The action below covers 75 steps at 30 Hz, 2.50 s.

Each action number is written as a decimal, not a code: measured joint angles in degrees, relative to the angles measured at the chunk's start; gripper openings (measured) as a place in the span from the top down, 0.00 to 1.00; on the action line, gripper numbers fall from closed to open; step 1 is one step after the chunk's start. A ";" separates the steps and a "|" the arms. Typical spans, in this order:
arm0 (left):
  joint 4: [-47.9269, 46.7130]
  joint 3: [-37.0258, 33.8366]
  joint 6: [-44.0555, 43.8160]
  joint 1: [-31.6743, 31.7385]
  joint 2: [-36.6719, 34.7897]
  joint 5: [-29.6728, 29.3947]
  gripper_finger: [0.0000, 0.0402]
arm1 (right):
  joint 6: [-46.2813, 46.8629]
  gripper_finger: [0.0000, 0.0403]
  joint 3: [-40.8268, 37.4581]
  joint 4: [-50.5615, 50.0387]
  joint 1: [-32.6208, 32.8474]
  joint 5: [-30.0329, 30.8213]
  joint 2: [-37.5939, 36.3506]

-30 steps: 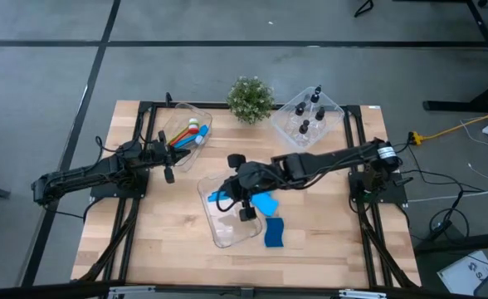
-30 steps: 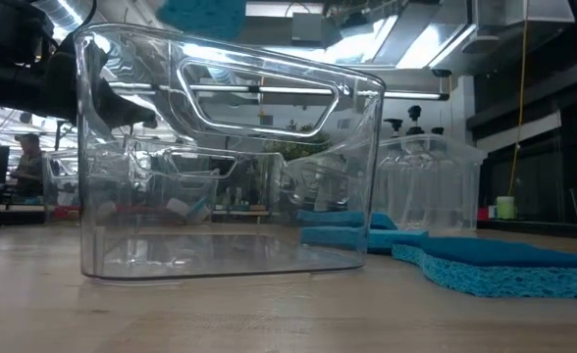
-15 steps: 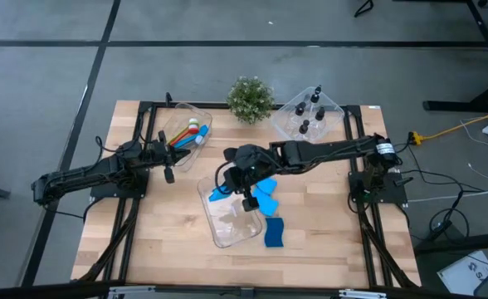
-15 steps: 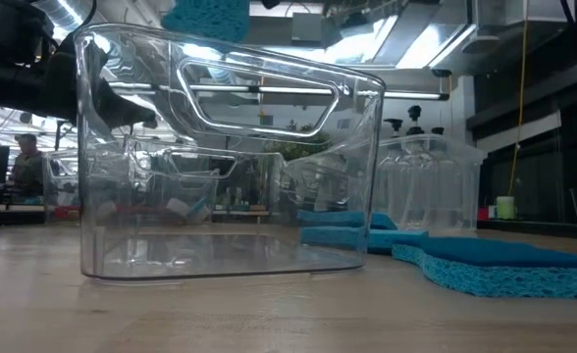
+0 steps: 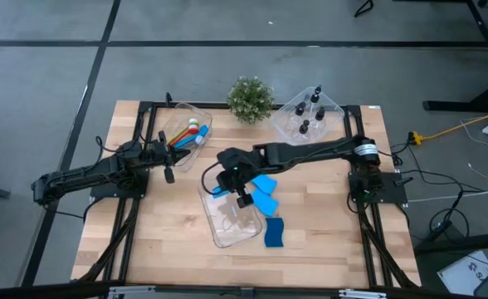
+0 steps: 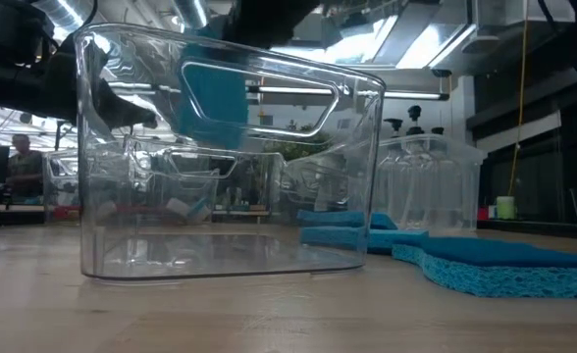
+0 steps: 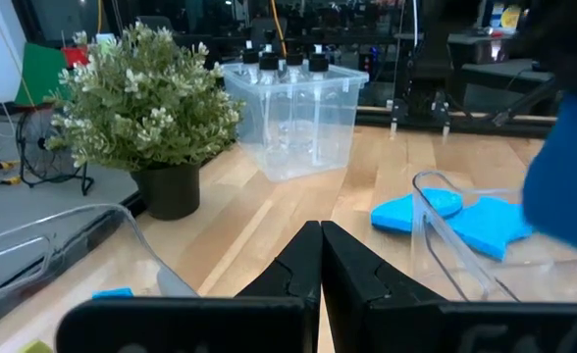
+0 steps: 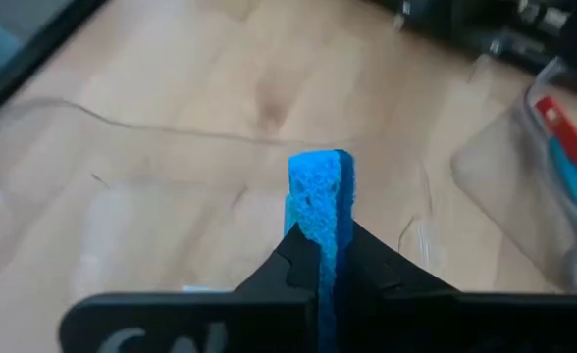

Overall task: Pick & Place Kitchen Sink Supplies
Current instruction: Put the sponge into the bottom transparent bin

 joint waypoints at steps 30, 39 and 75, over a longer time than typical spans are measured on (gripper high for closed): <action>0.26 0.00 0.00 0.00 0.11 0.00 1.00 | 4.08 0.95 0.01 1.78 0.07 7.12 9.36; 0.26 0.00 0.00 0.00 0.11 0.00 1.00 | 6.61 0.89 0.02 1.79 0.09 7.03 9.36; 0.24 0.00 0.00 0.00 0.13 0.01 1.00 | 8.74 0.70 0.42 0.37 0.10 6.51 10.61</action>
